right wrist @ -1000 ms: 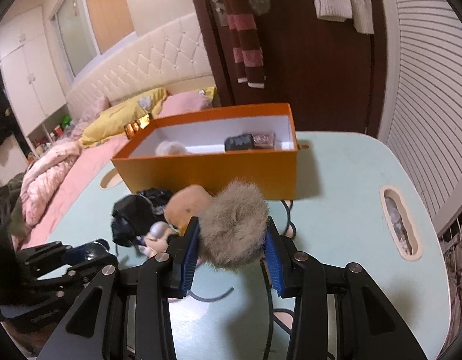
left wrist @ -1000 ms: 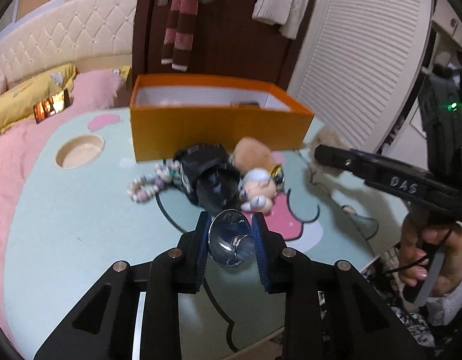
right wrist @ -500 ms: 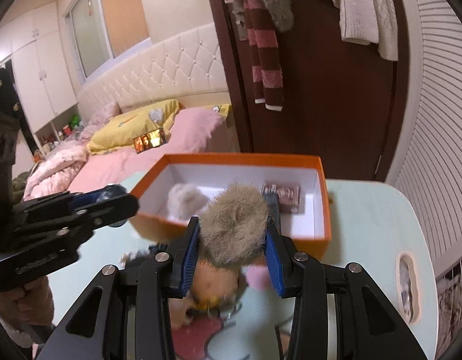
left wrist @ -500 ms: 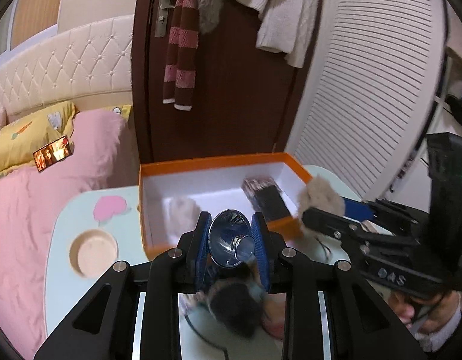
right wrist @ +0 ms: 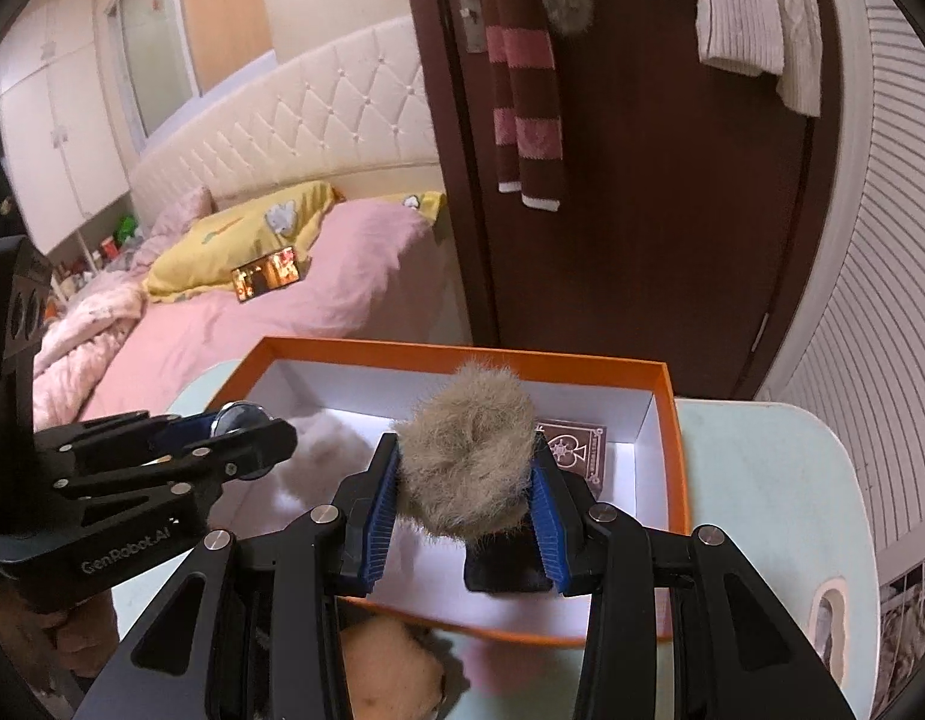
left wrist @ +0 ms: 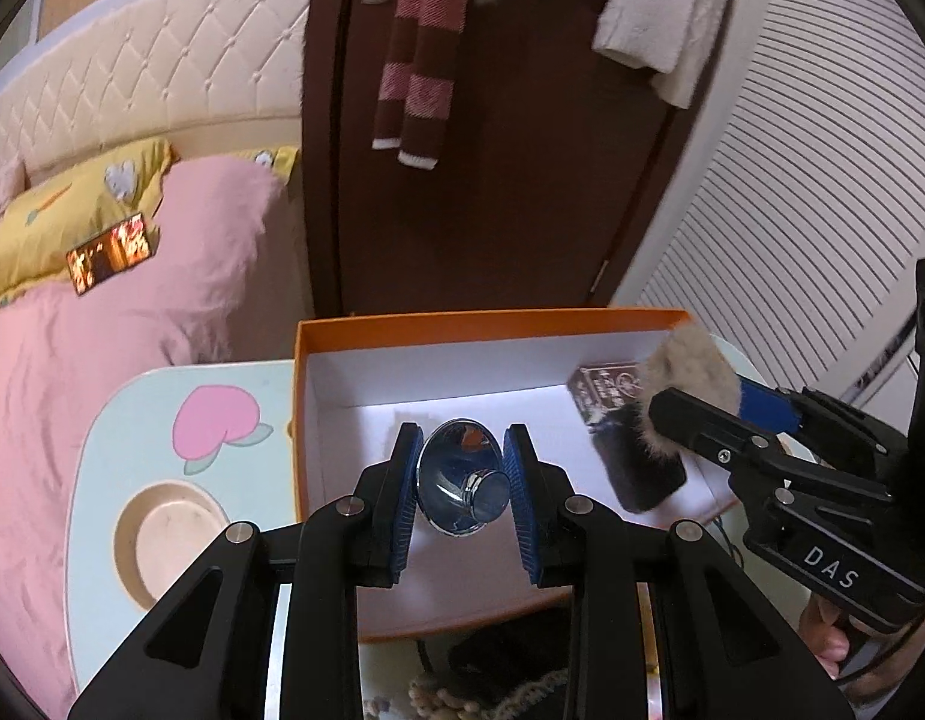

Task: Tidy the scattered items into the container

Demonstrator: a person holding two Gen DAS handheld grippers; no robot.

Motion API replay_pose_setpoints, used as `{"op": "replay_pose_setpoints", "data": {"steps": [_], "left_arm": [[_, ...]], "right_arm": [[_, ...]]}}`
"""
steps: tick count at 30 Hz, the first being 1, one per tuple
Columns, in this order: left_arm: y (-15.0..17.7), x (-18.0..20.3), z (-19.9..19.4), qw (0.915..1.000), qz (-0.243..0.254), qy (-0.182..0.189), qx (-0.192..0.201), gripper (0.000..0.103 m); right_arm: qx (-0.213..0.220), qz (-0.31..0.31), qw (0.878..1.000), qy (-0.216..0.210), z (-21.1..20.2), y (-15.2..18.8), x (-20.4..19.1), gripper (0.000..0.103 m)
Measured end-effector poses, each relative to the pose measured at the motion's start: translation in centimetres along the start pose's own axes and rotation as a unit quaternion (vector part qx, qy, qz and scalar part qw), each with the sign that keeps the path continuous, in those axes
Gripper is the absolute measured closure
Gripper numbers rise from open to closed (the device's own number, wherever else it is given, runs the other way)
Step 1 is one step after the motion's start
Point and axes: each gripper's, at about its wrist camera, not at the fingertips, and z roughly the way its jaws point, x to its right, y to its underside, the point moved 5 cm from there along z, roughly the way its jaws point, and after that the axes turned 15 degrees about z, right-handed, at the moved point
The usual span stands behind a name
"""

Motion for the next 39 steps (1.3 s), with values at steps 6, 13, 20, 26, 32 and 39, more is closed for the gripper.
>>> {"op": "replay_pose_setpoints", "data": {"steps": [6, 13, 20, 26, 32, 39], "left_arm": [[-0.3, -0.7, -0.9, 0.9991, -0.025, 0.02, 0.028, 0.028], [-0.8, -1.0, -4.2, 0.9964, -0.02, 0.032, 0.076, 0.025], [2.7, -2.0, -8.0, 0.9965, -0.033, -0.008, 0.077, 0.025], [8.8, -0.5, -8.3, 0.9992, -0.019, -0.031, 0.017, 0.025], [12.2, 0.8, -7.5, 0.9991, -0.015, -0.038, -0.006, 0.025], [14.0, 0.5, -6.6, 0.9966, 0.004, -0.078, -0.025, 0.025]], "right_arm": [[0.001, 0.017, 1.0, 0.007, 0.7, -0.1, 0.7, 0.04], [0.008, 0.041, 0.999, 0.002, -0.3, -0.5, 1.6, 0.039], [0.019, 0.047, 0.998, -0.025, -4.4, 0.8, 1.2, 0.033], [-0.012, 0.02, 1.0, -0.015, -6.0, 6.2, 0.4, 0.031], [-0.061, 0.0, 0.998, -0.007, -5.8, 11.5, 0.0, 0.031], [-0.088, 0.007, 0.996, -0.001, -6.4, 14.6, 0.5, 0.031]]}}
